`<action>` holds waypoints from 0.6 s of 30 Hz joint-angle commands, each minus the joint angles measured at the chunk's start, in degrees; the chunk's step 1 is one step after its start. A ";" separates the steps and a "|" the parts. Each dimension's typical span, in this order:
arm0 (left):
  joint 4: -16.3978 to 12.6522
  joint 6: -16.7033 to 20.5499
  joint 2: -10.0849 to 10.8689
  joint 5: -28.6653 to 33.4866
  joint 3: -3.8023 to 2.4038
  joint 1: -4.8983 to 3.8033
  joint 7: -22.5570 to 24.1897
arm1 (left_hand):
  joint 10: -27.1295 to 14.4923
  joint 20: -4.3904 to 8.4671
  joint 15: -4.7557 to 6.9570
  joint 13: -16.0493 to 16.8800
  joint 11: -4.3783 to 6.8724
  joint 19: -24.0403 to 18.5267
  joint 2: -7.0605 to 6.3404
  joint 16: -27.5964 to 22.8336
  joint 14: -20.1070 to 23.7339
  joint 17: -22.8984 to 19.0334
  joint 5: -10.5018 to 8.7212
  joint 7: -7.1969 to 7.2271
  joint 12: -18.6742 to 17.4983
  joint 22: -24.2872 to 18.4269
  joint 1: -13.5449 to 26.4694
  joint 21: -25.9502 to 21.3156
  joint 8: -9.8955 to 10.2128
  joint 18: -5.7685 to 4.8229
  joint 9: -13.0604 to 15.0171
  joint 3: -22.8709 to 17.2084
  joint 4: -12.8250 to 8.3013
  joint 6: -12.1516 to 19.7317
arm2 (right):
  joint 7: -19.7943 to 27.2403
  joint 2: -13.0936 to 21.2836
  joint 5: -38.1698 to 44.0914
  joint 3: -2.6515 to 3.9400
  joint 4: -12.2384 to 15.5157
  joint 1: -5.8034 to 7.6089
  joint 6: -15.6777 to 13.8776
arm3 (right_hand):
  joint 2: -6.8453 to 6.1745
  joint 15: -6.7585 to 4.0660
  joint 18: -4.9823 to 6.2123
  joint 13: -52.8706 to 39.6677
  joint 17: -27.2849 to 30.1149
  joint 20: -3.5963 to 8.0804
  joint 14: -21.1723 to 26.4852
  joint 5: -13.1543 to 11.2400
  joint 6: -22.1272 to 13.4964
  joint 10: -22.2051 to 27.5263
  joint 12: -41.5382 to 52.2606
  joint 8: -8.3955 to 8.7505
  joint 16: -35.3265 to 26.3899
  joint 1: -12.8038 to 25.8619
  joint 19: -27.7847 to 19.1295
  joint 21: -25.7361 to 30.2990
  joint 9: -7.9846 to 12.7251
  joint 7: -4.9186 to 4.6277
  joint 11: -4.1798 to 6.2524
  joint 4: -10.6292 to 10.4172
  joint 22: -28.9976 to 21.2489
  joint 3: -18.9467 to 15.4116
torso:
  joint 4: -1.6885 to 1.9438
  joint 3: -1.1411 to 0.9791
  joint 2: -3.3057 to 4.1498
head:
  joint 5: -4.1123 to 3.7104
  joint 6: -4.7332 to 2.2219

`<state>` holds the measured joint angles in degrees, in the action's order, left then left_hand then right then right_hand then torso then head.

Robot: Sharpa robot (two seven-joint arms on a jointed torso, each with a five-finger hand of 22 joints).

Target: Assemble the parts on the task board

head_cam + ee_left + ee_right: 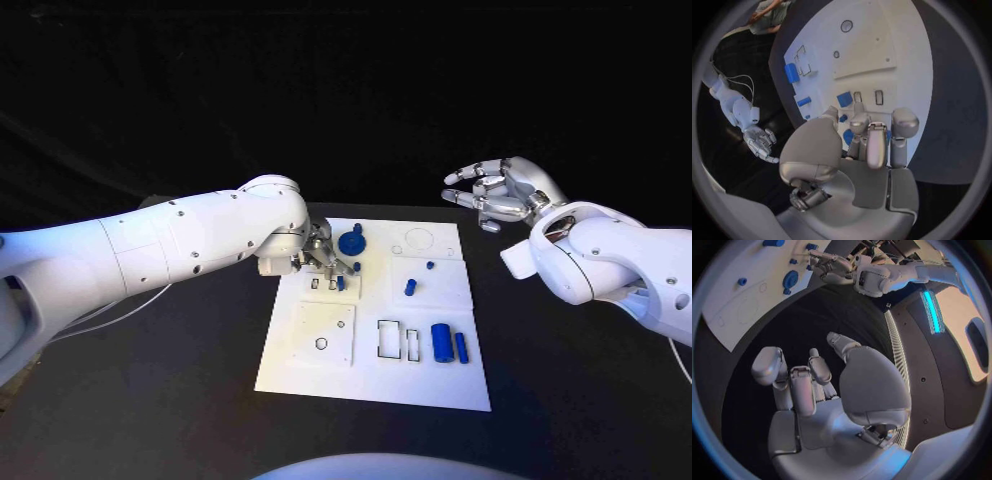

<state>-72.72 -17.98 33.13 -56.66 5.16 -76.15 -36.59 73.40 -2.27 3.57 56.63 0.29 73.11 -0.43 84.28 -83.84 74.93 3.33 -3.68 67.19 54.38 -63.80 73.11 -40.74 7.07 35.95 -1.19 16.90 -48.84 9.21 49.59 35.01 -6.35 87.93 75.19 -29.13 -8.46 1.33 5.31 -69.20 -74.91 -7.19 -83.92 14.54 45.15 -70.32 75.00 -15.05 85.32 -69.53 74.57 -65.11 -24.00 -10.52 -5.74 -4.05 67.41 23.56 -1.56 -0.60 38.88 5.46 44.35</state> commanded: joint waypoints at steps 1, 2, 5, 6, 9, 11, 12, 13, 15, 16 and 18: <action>-0.02 -0.98 -0.27 1.17 0.04 -0.03 0.18 | -0.47 0.18 0.28 -0.08 0.07 0.35 0.33 0.25 -3.76 5.06 -0.12 -0.09 -0.24 0.03 -0.06 0.21 -0.39 -0.48 0.09 0.40 0.00 0.46 | 0.35 -0.12 -0.04 -0.01 -0.11 -0.04 0.85 | -0.35 -0.04 1.03 0.12 -2.39 0.01 -2.53 0.41 -0.49 0.36 -0.39 -0.43 -0.31 0.23 -0.47 0.60 -0.10 -0.05 0.04 -0.23 -0.23 -0.02 | 0.06 -0.03 -0.06 | -0.05 0.11; -0.02 -0.98 -0.31 1.21 0.06 -0.03 0.21 | -0.47 0.18 0.28 -0.08 0.07 0.35 0.33 0.25 -3.76 5.06 -0.12 -0.09 -0.24 0.03 -0.06 0.21 -0.39 -0.48 0.09 0.40 0.00 0.46 | 0.32 -0.15 -0.04 -0.01 -0.14 -0.05 0.90 | -0.35 -0.04 1.03 0.12 -2.39 0.01 -2.53 0.41 -0.49 0.36 -0.39 -0.43 -0.31 0.23 -0.47 0.60 -0.10 -0.05 0.04 -0.23 -0.23 -0.02 | 0.05 -0.05 -0.06 | -0.05 0.16; -0.04 -1.07 -0.39 1.30 0.09 -0.02 0.24 | -0.46 0.17 0.27 -0.03 0.07 0.40 0.40 0.27 -3.76 5.09 -0.11 -0.09 -0.20 0.17 -0.07 0.27 -0.40 -0.50 0.12 0.40 -0.01 0.47 | 0.12 -0.25 -0.02 -0.02 -0.22 -0.09 0.99 | -0.35 -0.04 1.03 0.12 -2.39 0.01 -2.53 0.41 -0.49 0.36 -0.39 -0.43 -0.31 0.23 -0.47 0.60 -0.10 -0.05 0.04 -0.23 -0.23 -0.02 | 0.05 -0.06 -0.04 | -0.09 0.21; -0.04 -1.10 -0.42 1.33 0.10 -0.02 0.24 | -0.46 0.17 0.27 -0.03 0.07 0.40 0.40 0.27 -3.76 5.09 -0.11 -0.09 -0.20 0.17 -0.07 0.27 -0.40 -0.50 0.12 0.40 -0.01 0.47 | -0.06 -0.30 0.04 -0.02 -0.25 -0.10 0.98 | -0.35 -0.04 1.03 0.12 -2.39 0.01 -2.53 0.41 -0.49 0.36 -0.39 -0.43 -0.31 0.23 -0.47 0.60 -0.10 -0.05 0.04 -0.23 -0.23 -0.02 | 0.05 -0.05 -0.04 | -0.11 0.23; -0.03 -1.13 -0.52 1.38 0.11 -0.01 0.31 | -0.50 0.16 0.26 -0.06 0.07 0.41 0.61 0.36 -3.79 5.23 -0.07 -0.09 -0.21 0.25 -0.20 0.33 -0.43 -0.52 0.21 0.37 -0.04 0.53 | -0.47 -0.42 0.23 -0.03 -0.38 -0.14 0.96 | -0.37 -0.05 1.06 0.19 -2.31 0.00 -2.50 0.86 -0.57 0.38 -0.40 -0.65 -0.40 0.30 -0.55 0.85 -0.17 -0.04 0.05 -0.33 -0.39 -0.04 | 0.05 -0.03 -0.06 | -0.08 0.38; -0.04 -1.21 -0.60 1.45 0.12 -0.01 0.38 | -0.51 0.14 0.26 -0.02 0.06 0.40 0.85 0.38 -3.80 5.25 -0.05 -0.09 -0.16 0.31 -0.43 0.37 -0.45 -0.52 0.31 0.29 -0.06 0.62 | -0.65 -0.48 0.29 -0.03 -0.46 -0.16 0.96 | -0.38 -0.05 1.08 0.24 -2.27 0.00 -2.49 1.01 -0.59 0.41 -0.42 -0.71 -0.42 0.30 -0.58 0.95 -0.19 -0.04 0.06 -0.35 -0.46 -0.04 | 0.09 -0.04 -0.06 | -0.09 0.35; -0.06 -1.27 -0.63 1.52 0.12 -0.01 0.39 | -0.54 0.12 0.25 -0.01 0.06 0.39 1.03 0.39 -3.79 5.24 -0.06 -0.09 -0.14 0.35 -0.66 0.41 -0.46 -0.53 0.40 0.15 -0.06 0.69 | -0.72 -0.51 0.32 -0.03 -0.50 -0.18 0.97 | -0.38 -0.05 1.08 0.24 -2.27 0.00 -2.49 1.01 -0.59 0.41 -0.42 -0.71 -0.42 0.30 -0.58 0.95 -0.19 -0.04 0.06 -0.35 -0.46 -0.04 | 0.08 -0.04 -0.05 | -0.08 0.35; -0.08 -1.33 -0.67 1.58 0.12 0.00 0.39 | -0.58 0.12 0.25 -0.07 0.06 0.38 1.12 0.40 -3.79 5.24 -0.06 -0.09 -0.18 0.37 -0.81 0.42 -0.46 -0.53 0.45 0.07 -0.07 0.73 | -0.79 -0.55 0.34 -0.04 -0.54 -0.19 0.99 | -0.38 -0.05 1.08 0.24 -2.27 0.00 -2.49 1.01 -0.59 0.41 -0.42 -0.71 -0.42 0.30 -0.58 0.95 -0.19 -0.04 0.06 -0.35 -0.46 -0.04 | 0.07 -0.04 -0.05 | -0.08 0.31; -0.08 -1.43 -0.71 1.64 0.12 0.00 0.42 | -0.60 0.09 0.24 -0.05 0.06 0.32 1.19 0.43 -3.80 5.28 -0.05 -0.09 -0.14 0.32 -1.12 0.42 -0.47 -0.51 0.54 -0.06 -0.10 0.81 | -0.87 -0.58 0.36 -0.04 -0.58 -0.21 1.03 | -0.37 -0.06 1.08 0.24 -2.17 0.00 -2.46 1.16 -0.62 0.40 -0.41 -0.77 -0.48 0.28 -0.58 0.99 -0.21 -0.04 0.06 -0.35 -0.48 -0.02 | 0.03 -0.05 -0.03 | -0.06 0.31; -0.07 -1.50 -0.73 1.66 0.12 0.00 0.43 | -0.61 0.08 0.24 -0.03 0.05 0.34 1.26 0.45 -3.79 5.29 -0.06 -0.09 -0.11 0.45 -1.39 0.49 -0.47 -0.53 0.61 -0.19 -0.10 0.87 | -0.90 -0.59 0.37 -0.05 -0.59 -0.22 1.06 | -0.37 -0.06 1.08 0.24 -2.17 0.00 -2.46 1.16 -0.62 0.40 -0.41 -0.77 -0.48 0.28 -0.58 0.99 -0.21 -0.04 0.06 -0.35 -0.48 -0.02 | 0.02 -0.05 -0.03 | -0.05 0.31; -0.03 -1.73 -0.77 1.73 0.13 0.00 0.44 | -0.63 0.07 0.24 -0.06 0.05 0.35 1.33 0.45 -3.79 5.29 -0.05 -0.10 -0.11 0.51 -1.61 0.53 -0.47 -0.54 0.68 -0.32 -0.10 0.91 | -0.97 -0.62 0.38 -0.05 -0.62 -0.23 1.10 | -0.37 -0.06 1.08 0.24 -2.17 0.00 -2.46 1.16 -0.62 0.40 -0.41 -0.77 -0.48 0.28 -0.58 0.99 -0.21 -0.04 0.06 -0.35 -0.48 -0.02 | 0.00 -0.06 -0.07 | -0.08 0.26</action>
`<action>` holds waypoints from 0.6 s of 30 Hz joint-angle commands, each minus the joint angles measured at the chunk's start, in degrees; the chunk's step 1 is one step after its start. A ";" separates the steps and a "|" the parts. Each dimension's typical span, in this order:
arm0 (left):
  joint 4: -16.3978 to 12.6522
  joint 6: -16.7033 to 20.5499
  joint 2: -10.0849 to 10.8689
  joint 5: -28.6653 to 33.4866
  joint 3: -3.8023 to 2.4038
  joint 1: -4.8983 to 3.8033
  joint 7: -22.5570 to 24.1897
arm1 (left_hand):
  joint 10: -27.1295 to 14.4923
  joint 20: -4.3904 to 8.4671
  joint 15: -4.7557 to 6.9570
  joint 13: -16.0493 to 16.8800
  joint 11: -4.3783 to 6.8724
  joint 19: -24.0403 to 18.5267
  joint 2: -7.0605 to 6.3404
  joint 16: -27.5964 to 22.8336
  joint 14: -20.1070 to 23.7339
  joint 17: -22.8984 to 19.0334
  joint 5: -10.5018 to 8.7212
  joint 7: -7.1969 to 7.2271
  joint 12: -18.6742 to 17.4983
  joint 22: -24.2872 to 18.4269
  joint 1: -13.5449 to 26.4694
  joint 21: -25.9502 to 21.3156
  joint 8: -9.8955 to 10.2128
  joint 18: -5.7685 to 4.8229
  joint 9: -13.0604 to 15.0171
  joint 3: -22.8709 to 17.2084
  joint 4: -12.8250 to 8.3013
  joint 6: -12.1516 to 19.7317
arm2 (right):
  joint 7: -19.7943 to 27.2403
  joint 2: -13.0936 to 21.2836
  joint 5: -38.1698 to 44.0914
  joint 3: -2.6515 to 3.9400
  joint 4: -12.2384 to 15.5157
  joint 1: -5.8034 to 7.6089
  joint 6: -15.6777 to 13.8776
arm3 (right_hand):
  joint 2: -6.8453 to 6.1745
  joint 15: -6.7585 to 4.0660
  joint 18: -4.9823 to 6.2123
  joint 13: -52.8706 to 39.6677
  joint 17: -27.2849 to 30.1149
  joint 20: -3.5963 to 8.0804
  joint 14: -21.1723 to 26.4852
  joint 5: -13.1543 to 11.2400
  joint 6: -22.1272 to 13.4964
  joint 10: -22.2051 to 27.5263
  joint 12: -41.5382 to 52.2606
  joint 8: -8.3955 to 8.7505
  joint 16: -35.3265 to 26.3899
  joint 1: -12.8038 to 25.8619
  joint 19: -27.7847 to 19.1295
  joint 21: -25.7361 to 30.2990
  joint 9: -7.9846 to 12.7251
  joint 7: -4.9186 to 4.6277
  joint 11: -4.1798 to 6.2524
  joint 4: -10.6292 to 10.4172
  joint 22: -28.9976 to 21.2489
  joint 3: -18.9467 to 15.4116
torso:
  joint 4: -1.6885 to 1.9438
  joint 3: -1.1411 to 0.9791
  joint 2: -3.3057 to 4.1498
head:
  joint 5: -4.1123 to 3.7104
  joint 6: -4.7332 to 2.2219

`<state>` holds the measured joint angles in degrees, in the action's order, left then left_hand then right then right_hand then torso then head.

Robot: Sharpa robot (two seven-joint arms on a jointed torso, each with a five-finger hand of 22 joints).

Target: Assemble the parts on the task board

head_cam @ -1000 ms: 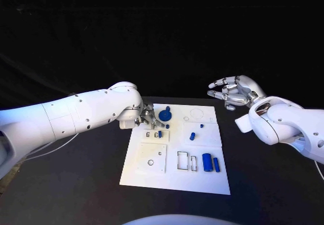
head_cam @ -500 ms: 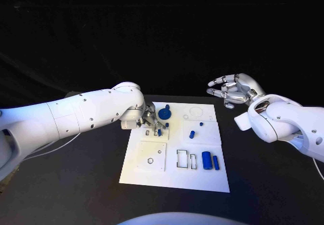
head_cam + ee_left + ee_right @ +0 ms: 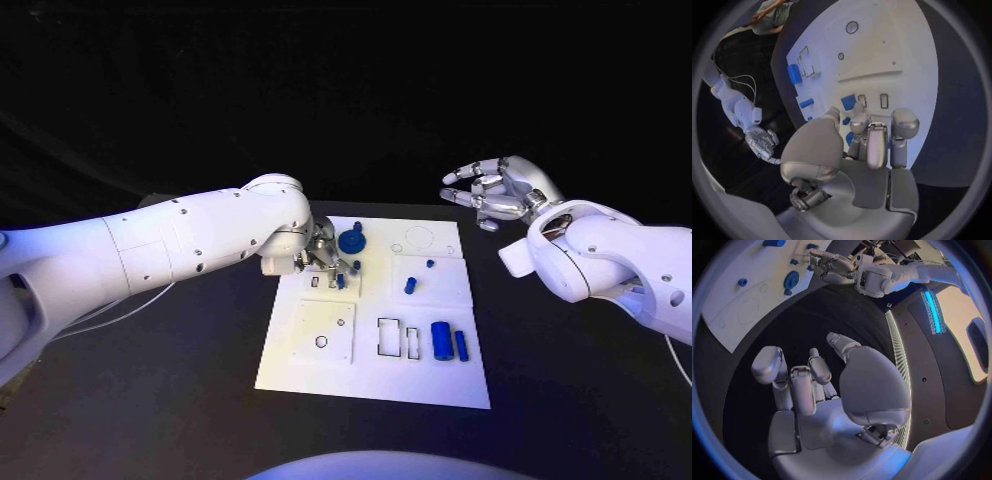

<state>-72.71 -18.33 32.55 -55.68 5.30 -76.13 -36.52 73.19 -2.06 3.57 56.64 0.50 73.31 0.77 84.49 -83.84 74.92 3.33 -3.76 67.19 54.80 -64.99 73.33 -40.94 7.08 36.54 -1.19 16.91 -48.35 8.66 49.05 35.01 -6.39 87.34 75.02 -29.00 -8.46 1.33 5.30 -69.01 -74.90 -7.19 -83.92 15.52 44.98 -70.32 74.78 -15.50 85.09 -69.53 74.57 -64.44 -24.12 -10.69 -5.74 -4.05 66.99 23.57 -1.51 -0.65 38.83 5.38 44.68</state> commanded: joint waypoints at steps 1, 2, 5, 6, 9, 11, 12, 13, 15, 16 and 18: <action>-0.01 -1.50 -0.21 0.80 0.00 -0.02 0.38 | -0.43 -0.16 0.23 -0.05 -0.16 0.08 0.17 0.24 -3.78 5.29 -0.05 -0.02 -0.09 0.03 -0.71 0.29 -0.26 -0.53 0.16 -0.45 -0.12 0.47 | -0.44 -0.10 0.39 -0.02 -0.05 -0.08 0.98 | -0.35 -0.06 1.13 0.07 -2.07 0.01 -2.43 0.32 -0.47 0.41 -0.19 -0.38 -0.31 0.25 -0.69 0.54 -0.11 0.14 0.07 -0.35 -0.24 0.01 | -0.06 0.00 -0.02 | 0.01 -0.06; 0.02 -1.63 -0.24 0.84 0.00 -0.01 0.38 | -0.46 -0.17 0.23 -0.06 -0.17 0.04 0.23 0.26 -3.78 5.29 -0.04 -0.03 -0.08 0.05 -1.14 0.31 -0.24 -0.53 0.24 -0.69 -0.12 0.54 | -0.46 -0.10 0.40 -0.02 -0.06 -0.08 0.99 | -0.35 -0.06 1.13 0.07 -2.07 0.01 -2.43 0.32 -0.47 0.41 -0.19 -0.38 -0.31 0.25 -0.69 0.54 -0.11 0.14 0.07 -0.35 -0.24 0.01 | -0.06 0.00 -0.04 | 0.00 -0.02; 0.07 -1.92 -0.32 0.91 0.01 0.00 0.41 | -0.50 -0.19 0.22 -0.10 -0.17 0.07 0.27 0.29 -3.79 5.34 -0.05 -0.04 -0.09 0.18 -1.46 0.39 -0.21 -0.55 0.30 -0.89 -0.12 0.60 | -0.51 -0.11 0.40 -0.03 -0.07 -0.09 1.01 | -0.35 -0.06 1.13 0.07 -2.07 0.01 -2.43 0.32 -0.47 0.41 -0.19 -0.38 -0.31 0.25 -0.69 0.54 -0.11 0.14 0.07 -0.35 -0.24 0.01 | -0.03 -0.01 -0.01 | -0.02 0.02; 0.10 -2.04 -0.36 0.96 0.01 0.00 0.41 | -0.46 -0.19 0.22 -0.03 -0.17 0.06 0.27 0.30 -3.79 5.35 -0.05 -0.04 -0.03 0.18 -1.54 0.39 -0.20 -0.55 0.31 -0.94 -0.12 0.61 | -0.53 -0.13 0.40 -0.03 -0.08 -0.10 1.04 | -0.35 -0.07 1.13 0.09 -2.02 0.01 -2.41 0.48 -0.50 0.41 -0.19 -0.44 -0.34 0.22 -0.70 0.60 -0.13 0.14 0.08 -0.34 -0.27 0.04 | -0.03 -0.01 0.02 | -0.02 0.14; 0.17 -2.31 -0.47 1.04 0.05 0.04 0.39 | -0.47 -0.20 0.22 -0.03 -0.17 0.06 0.30 0.34 -3.80 5.42 -0.04 -0.04 -0.03 0.22 -1.67 0.41 -0.19 -0.55 0.34 -1.03 -0.12 0.63 | -0.55 -0.19 0.41 -0.03 -0.09 -0.13 1.14 | -0.29 -0.08 1.12 0.06 -2.03 0.02 -2.42 0.69 -0.45 0.36 -0.14 -0.59 -0.36 0.14 -0.66 0.60 -0.18 0.16 0.09 -0.32 -0.24 0.10 | -0.07 0.00 0.03 | -0.07 0.19; 0.19 -2.41 -0.50 1.06 0.07 0.06 0.38 | -0.46 -0.20 0.22 -0.01 -0.17 0.08 0.31 0.36 -3.81 5.45 -0.04 -0.04 -0.01 0.28 -1.77 0.45 -0.18 -0.56 0.36 -1.10 -0.12 0.64 | -0.55 -0.23 0.41 -0.03 -0.10 -0.15 1.17 | -0.29 -0.08 1.12 0.06 -2.03 0.02 -2.42 0.69 -0.45 0.36 -0.14 -0.59 -0.36 0.14 -0.66 0.60 -0.18 0.16 0.09 -0.32 -0.24 0.10 | -0.07 0.00 0.04 | -0.11 0.21; 0.20 -2.47 -0.51 1.07 0.09 0.07 0.37 | -0.42 -0.21 0.22 0.05 -0.18 0.17 0.33 0.40 -3.83 5.51 -0.04 -0.04 0.04 0.48 -1.87 0.55 -0.16 -0.60 0.38 -1.18 -0.11 0.65 | -0.55 -0.24 0.41 -0.03 -0.12 -0.16 1.18 | -0.29 -0.08 1.12 0.06 -2.03 0.02 -2.42 0.69 -0.45 0.36 -0.14 -0.59 -0.36 0.14 -0.66 0.60 -0.18 0.16 0.09 -0.32 -0.24 0.10 | -0.07 -0.01 0.04 | -0.13 0.20; 0.19 -2.51 -0.51 1.08 0.10 0.09 0.35 | -0.38 -0.22 0.22 0.12 -0.17 0.16 0.36 0.42 -3.84 5.55 -0.04 -0.05 0.11 0.50 -2.01 0.57 -0.15 -0.60 0.40 -1.29 -0.11 0.66 | -0.55 -0.25 0.41 -0.04 -0.14 -0.17 1.18 | -0.29 -0.08 1.12 0.06 -2.03 0.02 -2.42 0.69 -0.45 0.36 -0.14 -0.59 -0.36 0.14 -0.66 0.60 -0.18 0.16 0.09 -0.32 -0.24 0.10 | -0.06 -0.01 0.06 | -0.15 0.19; 0.20 -2.56 -0.51 1.09 0.11 0.09 0.36 | -0.38 -0.22 0.22 0.12 -0.17 0.16 0.36 0.42 -3.84 5.55 -0.04 -0.05 0.11 0.50 -2.01 0.57 -0.15 -0.60 0.40 -1.29 -0.11 0.66 | -0.55 -0.26 0.41 -0.04 -0.15 -0.18 1.18 | -0.29 -0.08 1.12 0.06 -2.03 0.02 -2.42 0.69 -0.45 0.36 -0.14 -0.59 -0.36 0.14 -0.66 0.60 -0.18 0.16 0.09 -0.32 -0.24 0.10 | -0.06 -0.02 0.05 | -0.14 0.22; 0.21 -2.59 -0.51 1.10 0.12 0.10 0.38 | -0.38 -0.22 0.22 0.12 -0.17 0.16 0.36 0.42 -3.84 5.55 -0.04 -0.05 0.11 0.50 -2.01 0.57 -0.15 -0.60 0.40 -1.29 -0.11 0.66 | -0.55 -0.26 0.41 -0.04 -0.16 -0.19 1.17 | -0.29 -0.08 1.12 0.06 -2.03 0.02 -2.42 0.69 -0.45 0.36 -0.14 -0.59 -0.36 0.14 -0.66 0.60 -0.18 0.16 0.09 -0.32 -0.24 0.10 | -0.03 -0.04 0.06 | -0.15 0.24; 0.23 -2.60 -0.51 1.10 0.13 0.10 0.40 | -0.38 -0.23 0.22 0.13 -0.17 0.18 0.39 0.44 -3.84 5.57 -0.04 -0.05 0.12 0.56 -2.12 0.60 -0.14 -0.61 0.42 -1.38 -0.11 0.67 | -0.55 -0.26 0.41 -0.04 -0.18 -0.20 1.17 | -0.29 -0.08 1.12 0.06 -2.03 0.02 -2.42 0.69 -0.45 0.36 -0.14 -0.59 -0.36 0.14 -0.66 0.60 -0.18 0.16 0.09 -0.32 -0.24 0.10 | -0.01 -0.03 0.07 | -0.20 0.23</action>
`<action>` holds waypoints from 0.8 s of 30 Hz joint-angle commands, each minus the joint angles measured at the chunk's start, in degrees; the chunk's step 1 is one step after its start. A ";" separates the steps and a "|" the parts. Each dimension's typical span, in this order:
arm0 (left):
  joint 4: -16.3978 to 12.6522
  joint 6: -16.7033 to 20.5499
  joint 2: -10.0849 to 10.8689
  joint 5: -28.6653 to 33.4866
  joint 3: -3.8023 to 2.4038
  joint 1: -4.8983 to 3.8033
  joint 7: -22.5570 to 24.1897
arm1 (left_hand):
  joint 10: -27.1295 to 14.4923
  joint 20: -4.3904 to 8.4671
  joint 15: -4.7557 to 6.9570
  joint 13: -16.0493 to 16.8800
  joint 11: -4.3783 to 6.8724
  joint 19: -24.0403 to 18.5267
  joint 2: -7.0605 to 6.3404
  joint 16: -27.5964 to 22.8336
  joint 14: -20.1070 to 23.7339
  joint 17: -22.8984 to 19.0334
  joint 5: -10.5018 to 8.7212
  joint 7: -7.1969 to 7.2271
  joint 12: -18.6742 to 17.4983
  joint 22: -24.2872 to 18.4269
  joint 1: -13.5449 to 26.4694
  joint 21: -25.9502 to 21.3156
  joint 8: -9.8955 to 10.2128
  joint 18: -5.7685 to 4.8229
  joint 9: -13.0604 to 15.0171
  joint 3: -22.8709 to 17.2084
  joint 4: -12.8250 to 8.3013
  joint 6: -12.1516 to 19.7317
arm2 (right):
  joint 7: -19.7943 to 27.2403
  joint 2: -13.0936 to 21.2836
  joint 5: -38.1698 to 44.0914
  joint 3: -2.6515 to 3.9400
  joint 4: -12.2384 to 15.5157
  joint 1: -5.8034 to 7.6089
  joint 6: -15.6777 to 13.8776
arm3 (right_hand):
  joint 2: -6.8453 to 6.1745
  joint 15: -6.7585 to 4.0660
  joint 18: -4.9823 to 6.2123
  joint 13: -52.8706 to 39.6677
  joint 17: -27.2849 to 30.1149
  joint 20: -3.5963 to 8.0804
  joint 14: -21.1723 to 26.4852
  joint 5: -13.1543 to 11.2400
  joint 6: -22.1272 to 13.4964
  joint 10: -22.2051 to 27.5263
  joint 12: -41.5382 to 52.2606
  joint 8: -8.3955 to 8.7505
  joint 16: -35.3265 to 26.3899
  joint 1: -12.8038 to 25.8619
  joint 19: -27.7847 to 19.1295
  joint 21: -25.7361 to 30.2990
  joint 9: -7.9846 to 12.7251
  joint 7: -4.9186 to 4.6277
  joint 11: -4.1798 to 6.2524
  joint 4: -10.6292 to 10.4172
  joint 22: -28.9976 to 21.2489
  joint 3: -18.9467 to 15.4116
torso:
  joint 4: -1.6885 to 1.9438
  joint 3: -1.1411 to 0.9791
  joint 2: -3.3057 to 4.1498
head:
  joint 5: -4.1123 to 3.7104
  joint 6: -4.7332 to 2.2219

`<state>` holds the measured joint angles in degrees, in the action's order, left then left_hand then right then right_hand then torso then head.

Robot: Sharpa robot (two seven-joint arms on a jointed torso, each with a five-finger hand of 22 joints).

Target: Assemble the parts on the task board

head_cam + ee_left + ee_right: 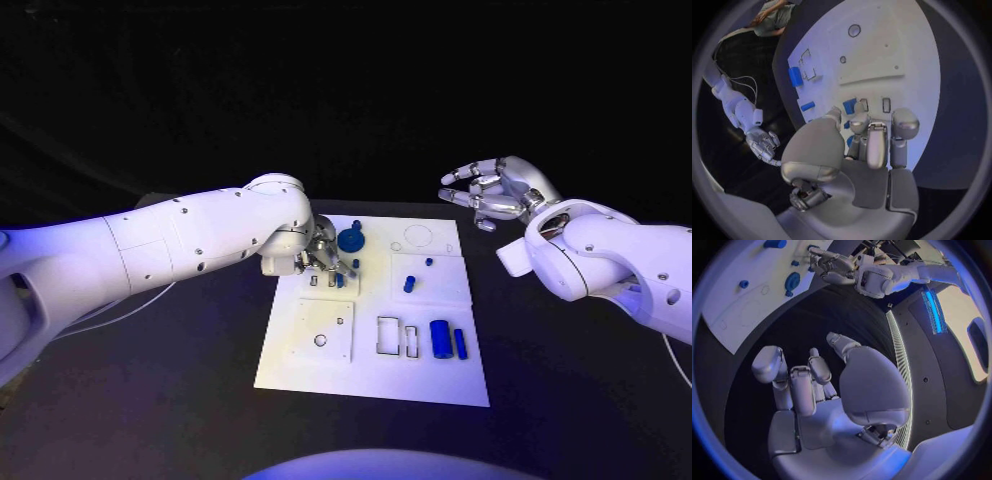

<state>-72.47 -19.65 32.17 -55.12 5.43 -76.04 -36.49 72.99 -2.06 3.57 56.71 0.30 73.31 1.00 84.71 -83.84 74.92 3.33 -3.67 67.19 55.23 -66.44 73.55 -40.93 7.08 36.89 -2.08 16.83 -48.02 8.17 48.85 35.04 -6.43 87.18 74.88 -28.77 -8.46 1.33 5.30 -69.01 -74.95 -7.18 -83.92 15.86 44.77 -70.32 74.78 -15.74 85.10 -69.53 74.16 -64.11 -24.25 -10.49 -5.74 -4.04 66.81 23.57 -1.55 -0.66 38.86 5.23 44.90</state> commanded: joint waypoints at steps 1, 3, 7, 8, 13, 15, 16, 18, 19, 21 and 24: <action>0.01 -1.25 -0.14 0.54 0.00 0.02 0.39 | -0.18 -0.24 0.22 0.05 0.03 0.13 0.20 0.23 -3.85 5.58 -0.04 -0.14 0.13 0.06 -0.82 0.37 -0.12 -0.60 0.10 -0.63 -0.04 0.35 | -0.06 -0.07 0.38 0.00 -0.02 -0.05 0.93 | -0.29 -0.08 1.12 0.07 -1.98 0.01 -2.42 0.35 -0.24 0.36 -0.14 -0.36 -0.36 0.14 -0.24 0.27 -0.05 -0.05 0.09 -0.32 -0.06 0.10 | 0.03 0.00 0.04 | -0.06 0.00; 0.02 -1.21 -0.15 0.55 0.00 0.02 0.46 | -0.18 -0.26 0.22 0.03 0.03 0.13 0.34 0.21 -3.83 5.52 -0.03 -0.14 0.14 0.13 -1.16 0.42 -0.07 -0.61 0.14 -0.96 -0.04 0.38 | -0.05 -0.07 0.38 0.00 -0.03 -0.06 0.94 | -0.29 -0.08 1.12 0.07 -1.98 0.01 -2.42 0.35 -0.24 0.36 -0.14 -0.36 -0.36 0.14 -0.24 0.27 -0.05 -0.05 0.09 -0.32 -0.06 0.10 | 0.05 0.01 0.04 | -0.08 0.05; 0.01 -1.18 -0.18 0.70 0.01 0.02 0.51 | -0.29 -0.30 0.25 -0.10 0.06 0.05 0.83 0.28 -3.84 5.59 -0.04 -0.09 0.08 0.21 -2.60 0.50 0.22 -0.60 0.22 -2.39 -0.11 0.58 | -0.04 -0.09 0.38 -0.01 -0.06 -0.08 0.94 | -0.29 -0.08 1.12 0.07 -1.98 0.01 -2.42 0.35 -0.24 0.36 -0.14 -0.36 -0.36 0.14 -0.24 0.27 -0.05 -0.05 0.09 -0.32 -0.06 0.10 | 0.07 0.02 0.04 | -0.11 0.11; 0.00 -1.19 -0.19 0.73 0.01 0.02 0.52 | -0.31 -0.31 0.25 -0.08 0.07 0.03 0.94 0.31 -3.84 5.61 -0.04 -0.10 0.11 0.30 -3.39 0.57 0.42 -0.60 0.24 -3.37 -0.06 0.65 | -0.04 -0.11 0.38 -0.01 -0.08 -0.08 0.93 | -0.29 -0.08 1.12 0.07 -1.98 0.01 -2.42 0.35 -0.24 0.36 -0.14 -0.36 -0.36 0.14 -0.24 0.27 -0.05 -0.05 0.09 -0.32 -0.06 0.10 | 0.04 -0.01 0.06 | -0.08 0.14; 0.01 -1.04 -0.18 1.10 0.01 0.03 0.64 | -0.44 -0.32 0.26 -0.18 0.10 -0.05 0.14 0.38 -3.82 5.61 0.01 -0.08 0.11 0.59 -5.45 0.80 1.09 -0.62 0.33 -7.50 -0.02 0.60 | -0.01 -0.14 0.38 -0.01 -0.12 -0.11 0.93 | -0.29 -0.08 1.12 0.07 -1.98 0.01 -2.42 0.35 -0.24 0.36 -0.14 -0.36 -0.36 0.14 -0.24 0.27 -0.05 -0.05 0.09 -0.32 -0.06 0.10 | 0.02 0.00 0.04 | -0.08 0.19; 0.02 -0.79 -0.17 1.44 0.01 0.03 0.75 | -0.53 -0.27 0.42 -0.21 0.24 -0.11 -0.34 0.41 -3.81 5.60 0.00 0.05 0.08 0.69 -7.20 0.88 1.54 -0.61 0.37 -11.54 -0.08 0.70 | 0.01 -0.14 0.38 -0.01 -0.13 -0.11 0.94 | -0.29 -0.08 1.12 0.07 -1.98 0.01 -2.42 0.35 -0.24 0.36 -0.14 -0.36 -0.36 0.14 -0.24 0.27 -0.05 -0.05 0.09 -0.32 -0.06 0.10 | 0.03 0.02 0.04 | -0.09 0.23; 0.03 -0.70 -0.16 1.56 0.01 0.03 0.82 | -0.64 -0.20 0.51 -0.28 0.33 -0.16 -1.00 0.44 -3.81 5.62 -0.05 0.07 0.00 0.74 -8.55 0.93 1.76 -0.61 0.48 -15.40 -0.13 0.78 | 0.01 -0.14 0.38 -0.01 -0.14 -0.12 0.94 | -0.29 -0.08 1.12 0.07 -1.98 0.01 -2.42 0.35 -0.24 0.36 -0.14 -0.36 -0.36 0.14 -0.24 0.27 -0.05 -0.05 0.09 -0.32 -0.06 0.10 | 0.05 0.01 0.05 | -0.10 0.25; 0.04 -0.53 -0.14 2.02 0.01 0.03 0.94 | -0.74 -0.18 0.46 -0.44 0.30 -0.22 -2.69 0.46 -3.79 5.57 0.06 0.10 -0.11 0.85 -9.47 1.03 1.83 -0.61 0.94 -23.08 -0.48 0.87 | 0.00 -0.17 0.38 -0.01 -0.17 -0.14 0.97 | -0.29 -0.08 1.12 0.07 -1.98 0.01 -2.42 0.35 -0.24 0.36 -0.14 -0.36 -0.36 0.14 -0.24 0.27 -0.05 -0.05 0.09 -0.32 -0.06 0.10 | 0.07 0.01 0.06 | -0.11 0.27; 0.03 -0.48 -0.12 2.29 0.01 0.03 0.96 | -0.76 -0.12 0.34 -0.51 0.30 -0.22 -4.26 0.48 -3.79 5.58 -0.10 -0.38 -0.16 0.96 -9.13 1.09 1.64 -0.60 1.33 -26.82 -0.10 0.89 | 0.02 -0.19 0.38 -0.01 -0.18 -0.15 0.96 | -0.28 -0.10 1.14 0.07 -1.90 0.03 -2.40 0.53 -0.18 0.31 -0.10 -0.57 -0.41 0.09 -0.26 0.41 -0.11 -0.03 0.11 -0.31 -0.15 0.16 | 0.07 0.01 0.06 | -0.10 0.24; -0.03 -0.31 -0.04 2.94 0.01 0.04 1.00 | -0.49 -0.30 0.35 -0.60 0.13 -0.39 -7.85 0.52 -3.78 5.54 0.05 -0.29 -0.15 0.99 -8.45 1.14 0.61 -0.65 2.91 -39.02 -2.31 1.24 | 0.16 -0.23 0.38 -0.01 -0.19 -0.20 0.84 | -0.28 -0.10 1.14 0.07 -1.90 0.03 -2.40 0.53 -0.18 0.31 -0.10 -0.57 -0.41 0.09 -0.26 0.41 -0.11 -0.03 0.11 -0.31 -0.15 0.16 | 0.05 0.00 0.05 | -0.10 0.28; -0.32 -0.05 0.20 4.01 0.01 0.06 1.05 | -0.05 -0.44 0.19 -0.56 0.04 -0.43 -9.39 0.58 -3.78 5.55 -0.02 -0.38 0.03 1.22 -5.40 1.32 -0.59 -0.64 4.51 -45.98 -5.08 1.54 | 0.32 -0.27 0.38 -0.02 -0.21 -0.28 0.72 | -0.28 -0.11 1.12 0.02 -1.95 0.03 -2.42 0.55 -0.18 0.26 -0.06 -0.58 -0.40 0.09 -0.20 0.33 -0.12 -0.02 0.12 -0.31 -0.07 0.16 | 0.03 -0.01 0.05 | -0.04 0.38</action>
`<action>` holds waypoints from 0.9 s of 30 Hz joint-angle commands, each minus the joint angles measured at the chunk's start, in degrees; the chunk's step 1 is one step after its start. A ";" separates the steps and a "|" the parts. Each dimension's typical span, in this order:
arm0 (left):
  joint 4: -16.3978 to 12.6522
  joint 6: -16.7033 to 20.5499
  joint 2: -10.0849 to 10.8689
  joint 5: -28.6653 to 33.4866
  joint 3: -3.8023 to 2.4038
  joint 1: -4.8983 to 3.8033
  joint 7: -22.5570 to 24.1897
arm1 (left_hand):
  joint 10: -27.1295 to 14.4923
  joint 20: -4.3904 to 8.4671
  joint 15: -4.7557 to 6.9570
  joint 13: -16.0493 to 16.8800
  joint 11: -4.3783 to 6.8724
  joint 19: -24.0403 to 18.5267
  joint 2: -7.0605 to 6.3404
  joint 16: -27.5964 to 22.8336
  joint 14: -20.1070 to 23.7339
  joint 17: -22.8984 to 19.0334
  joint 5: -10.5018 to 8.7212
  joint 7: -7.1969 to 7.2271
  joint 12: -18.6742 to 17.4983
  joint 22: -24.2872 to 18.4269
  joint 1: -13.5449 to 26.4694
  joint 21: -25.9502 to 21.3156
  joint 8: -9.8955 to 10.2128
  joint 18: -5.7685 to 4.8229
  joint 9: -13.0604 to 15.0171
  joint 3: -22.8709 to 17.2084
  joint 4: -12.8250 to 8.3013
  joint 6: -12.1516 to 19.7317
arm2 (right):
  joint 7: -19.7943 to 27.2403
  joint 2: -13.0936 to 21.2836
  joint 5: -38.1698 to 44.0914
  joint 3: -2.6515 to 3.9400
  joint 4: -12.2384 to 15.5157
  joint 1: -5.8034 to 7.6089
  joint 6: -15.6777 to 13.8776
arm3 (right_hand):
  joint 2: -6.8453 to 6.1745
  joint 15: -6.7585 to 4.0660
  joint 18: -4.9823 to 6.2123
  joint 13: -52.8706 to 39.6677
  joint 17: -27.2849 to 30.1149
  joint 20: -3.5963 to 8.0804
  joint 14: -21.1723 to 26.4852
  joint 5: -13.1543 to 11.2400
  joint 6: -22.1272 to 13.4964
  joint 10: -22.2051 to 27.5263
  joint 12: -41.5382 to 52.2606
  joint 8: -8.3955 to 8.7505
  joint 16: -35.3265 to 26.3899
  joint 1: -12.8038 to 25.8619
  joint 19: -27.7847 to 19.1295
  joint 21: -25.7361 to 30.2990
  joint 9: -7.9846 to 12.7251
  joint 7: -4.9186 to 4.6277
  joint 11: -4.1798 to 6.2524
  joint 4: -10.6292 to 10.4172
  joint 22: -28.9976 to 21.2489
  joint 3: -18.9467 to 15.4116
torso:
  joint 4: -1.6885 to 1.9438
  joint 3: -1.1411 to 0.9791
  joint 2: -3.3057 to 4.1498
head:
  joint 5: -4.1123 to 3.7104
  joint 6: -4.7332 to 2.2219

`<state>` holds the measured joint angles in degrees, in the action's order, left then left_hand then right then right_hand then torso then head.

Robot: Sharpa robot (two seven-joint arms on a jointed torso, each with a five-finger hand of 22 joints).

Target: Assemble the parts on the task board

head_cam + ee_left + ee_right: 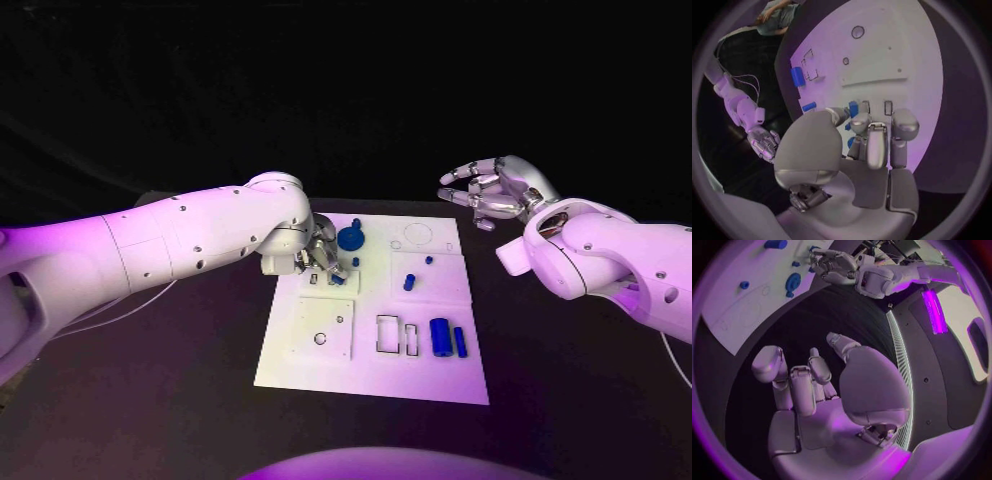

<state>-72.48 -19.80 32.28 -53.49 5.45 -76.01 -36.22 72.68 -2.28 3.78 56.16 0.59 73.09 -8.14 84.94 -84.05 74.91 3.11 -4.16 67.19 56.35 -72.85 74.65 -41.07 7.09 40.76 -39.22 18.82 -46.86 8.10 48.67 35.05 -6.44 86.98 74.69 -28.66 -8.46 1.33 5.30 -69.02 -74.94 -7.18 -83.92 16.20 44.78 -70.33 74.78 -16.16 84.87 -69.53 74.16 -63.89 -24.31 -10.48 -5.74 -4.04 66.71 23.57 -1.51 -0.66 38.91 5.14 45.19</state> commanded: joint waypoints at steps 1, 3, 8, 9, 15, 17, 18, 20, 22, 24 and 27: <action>-0.46 0.26 0.21 2.71 -0.02 0.04 0.80 | 0.35 -0.21 0.01 -0.02 -0.30 -0.20 -0.31 0.37 -3.57 5.55 0.18 0.08 0.05 0.18 1.76 0.28 -0.83 -0.64 1.15 -10.66 -8.32 0.42 | 0.44 -0.10 0.37 0.00 -0.04 -0.11 0.58 | -0.28 -0.10 1.12 0.03 -1.97 0.03 -2.42 0.22 -0.18 0.26 -0.06 -0.16 -0.17 0.09 -0.21 0.10 -0.05 -0.02 0.12 -0.31 0.03 0.16 | -0.02 -0.01 0.01 | 0.07 0.11; -0.79 0.50 0.51 3.17 -0.03 0.05 0.81 | 0.38 -0.24 0.00 -0.02 -0.30 -0.23 -0.37 0.36 -3.56 5.52 0.16 0.10 0.06 0.16 2.08 0.28 -0.93 -0.64 1.31 -11.16 -8.71 0.46 | 0.49 -0.11 0.37 -0.01 -0.08 -0.15 0.56 | -0.28 -0.10 1.12 0.03 -1.97 0.03 -2.42 0.22 -0.18 0.26 -0.06 -0.16 -0.17 0.09 -0.21 0.10 -0.05 -0.02 0.12 -0.31 0.03 0.16 | 0.01 0.00 0.00 | 0.07 0.10; -1.86 1.09 1.66 3.68 -0.25 0.07 0.70 | 0.55 -0.28 -0.02 0.06 -0.30 -0.23 -0.49 0.37 -3.56 5.49 0.12 0.10 0.18 0.26 3.29 0.35 -1.22 -0.66 1.79 -12.31 -9.62 0.52 | 0.46 -0.08 0.36 -0.01 -0.17 -0.21 0.63 | -0.27 -0.11 1.14 0.04 -1.97 0.03 -2.42 0.25 -0.18 0.25 -0.06 -0.21 -0.18 0.08 -0.23 0.17 -0.07 -0.02 0.12 -0.32 -0.02 0.18 | 0.02 -0.03 -0.03 | 0.05 0.03; -2.11 1.21 1.92 3.72 -0.31 0.06 0.69 | 0.55 -0.28 -0.02 0.06 -0.30 -0.23 -0.49 0.37 -3.56 5.49 0.12 0.10 0.18 0.26 3.29 0.35 -1.22 -0.66 1.79 -12.31 -9.62 0.52 | 0.46 -0.06 0.36 -0.01 -0.18 -0.21 0.64 | -0.27 -0.11 1.14 0.04 -1.97 0.03 -2.42 0.25 -0.18 0.25 -0.06 -0.21 -0.18 0.08 -0.23 0.17 -0.07 -0.02 0.12 -0.32 -0.02 0.18 | 0.01 -0.05 -0.03 | 0.07 0.02; -4.00 2.64 3.81 3.22 -0.64 0.06 0.88 | 0.87 -0.27 0.04 0.34 -0.21 -0.15 -0.62 0.46 -3.61 5.64 0.09 0.21 0.45 0.44 4.11 0.46 -1.57 -0.68 2.22 -13.01 -10.47 0.39 | 0.45 0.14 0.35 -0.01 -0.21 -0.24 0.65 | -0.27 -0.11 1.16 0.11 -1.86 0.04 -2.39 0.26 -0.18 0.31 -0.10 -0.24 -0.23 0.11 -0.29 0.28 -0.07 -0.02 0.12 -0.34 -0.11 0.17 | 0.13 -0.06 -0.06 | 0.00 0.09; -4.42 3.40 4.24 2.56 -0.70 0.06 1.06 | 1.06 -0.24 0.09 0.55 -0.14 -0.09 -0.74 0.52 -3.64 5.73 0.13 0.29 0.63 0.54 4.30 0.52 -1.75 -0.69 2.40 -13.33 -10.92 0.31 | 0.46 0.18 0.35 -0.01 -0.22 -0.25 0.66 | -0.27 -0.11 1.16 0.11 -1.86 0.04 -2.39 0.26 -0.18 0.31 -0.10 -0.24 -0.23 0.11 -0.29 0.28 -0.07 -0.02 0.12 -0.34 -0.11 0.17 | 0.15 -0.07 -0.05 | 0.09 0.10; -4.53 3.71 4.35 2.18 -0.72 0.06 1.15 | 1.17 -0.20 0.15 0.61 -0.07 0.01 -0.90 0.59 -3.67 5.83 0.15 0.35 0.71 0.74 4.47 0.64 -1.94 -0.71 2.59 -13.70 -11.37 0.23 | 0.46 0.20 0.35 -0.01 -0.21 -0.25 0.66 | -0.27 -0.11 1.16 0.11 -1.86 0.04 -2.39 0.26 -0.18 0.31 -0.10 -0.24 -0.23 0.11 -0.29 0.28 -0.07 -0.02 0.12 -0.34 -0.11 0.17 | 0.15 -0.07 -0.03 | 0.11 0.08; -4.74 4.56 4.55 0.95 -0.74 0.13 1.43 | 1.31 -0.13 0.23 0.63 0.03 0.16 -1.17 0.66 -3.71 5.93 0.19 0.44 0.77 1.01 4.85 0.81 -2.23 -0.76 2.89 -14.40 -12.03 0.13 | 0.49 0.23 0.34 -0.01 -0.20 -0.25 0.69 | -0.27 -0.11 1.16 0.11 -1.86 0.04 -2.39 0.26 -0.18 0.31 -0.10 -0.24 -0.23 0.11 -0.29 0.28 -0.07 -0.02 0.12 -0.34 -0.11 0.17 | 0.11 -0.04 0.03 | 0.13 0.05; -4.88 5.28 4.68 -0.27 -0.75 0.29 1.67 | 1.45 -0.08 0.29 0.69 0.09 0.21 -1.31 0.72 -3.74 6.00 0.21 0.52 0.86 1.11 5.19 0.88 -2.50 -0.77 3.11 -14.84 -12.35 -0.01 | 0.51 0.25 0.34 -0.01 -0.21 -0.25 0.70 | -0.28 -0.11 1.17 0.12 -1.87 0.04 -2.39 0.26 -0.19 0.31 -0.09 -0.27 -0.23 0.15 -0.31 0.35 -0.08 -0.02 0.12 -0.37 -0.16 0.16 | 0.11 -0.02 0.04 | 0.15 0.06; -5.02 6.11 4.78 -1.77 -0.75 0.52 1.98 | 1.56 -0.04 0.34 0.72 0.15 0.23 -1.48 0.79 -3.77 6.12 0.23 0.60 0.92 1.14 5.49 0.92 -2.76 -0.77 3.31 -15.13 -12.59 -0.15 | 0.52 0.27 0.33 -0.01 -0.22 -0.26 0.71 | -0.27 -0.11 1.16 0.12 -1.86 0.04 -2.39 0.26 -0.19 0.30 -0.09 -0.29 -0.24 0.18 -0.27 0.29 -0.09 -0.02 0.12 -0.40 -0.11 0.14 | 0.12 -0.01 0.02 | 0.28 0.09; -5.28 7.20 4.91 -4.29 -0.76 1.01 2.31 | 1.82 0.05 0.45 0.81 0.30 0.34 -1.77 0.88 -3.82 6.24 0.34 0.77 1.07 1.37 6.03 1.07 -3.26 -0.81 3.68 -15.64 -12.99 -0.38 | 0.54 0.30 0.33 -0.01 -0.23 -0.27 0.75 | -0.27 -0.11 1.16 0.12 -1.86 0.04 -2.39 0.26 -0.19 0.30 -0.09 -0.29 -0.24 0.18 -0.27 0.29 -0.09 -0.02 0.12 -0.40 -0.11 0.14 | 0.10 -0.01 0.01 | 0.40 0.08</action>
<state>-77.50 -15.20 37.20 -53.87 4.71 -75.12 -35.27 74.25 -2.27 3.77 56.89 0.92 73.09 -10.02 85.61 -84.04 74.91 3.14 -3.59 67.91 57.67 -67.45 75.50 -44.14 7.09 44.28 -43.87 16.60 -47.14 8.21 48.96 35.05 -6.45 86.74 74.46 -28.66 -8.46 1.33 5.29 -68.96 -74.92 -7.18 -83.92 16.19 44.78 -70.33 74.78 -16.16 84.87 -69.53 74.16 -63.89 -24.35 -10.49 -5.74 -4.20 66.65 23.73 -1.40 -0.70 38.90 5.43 45.27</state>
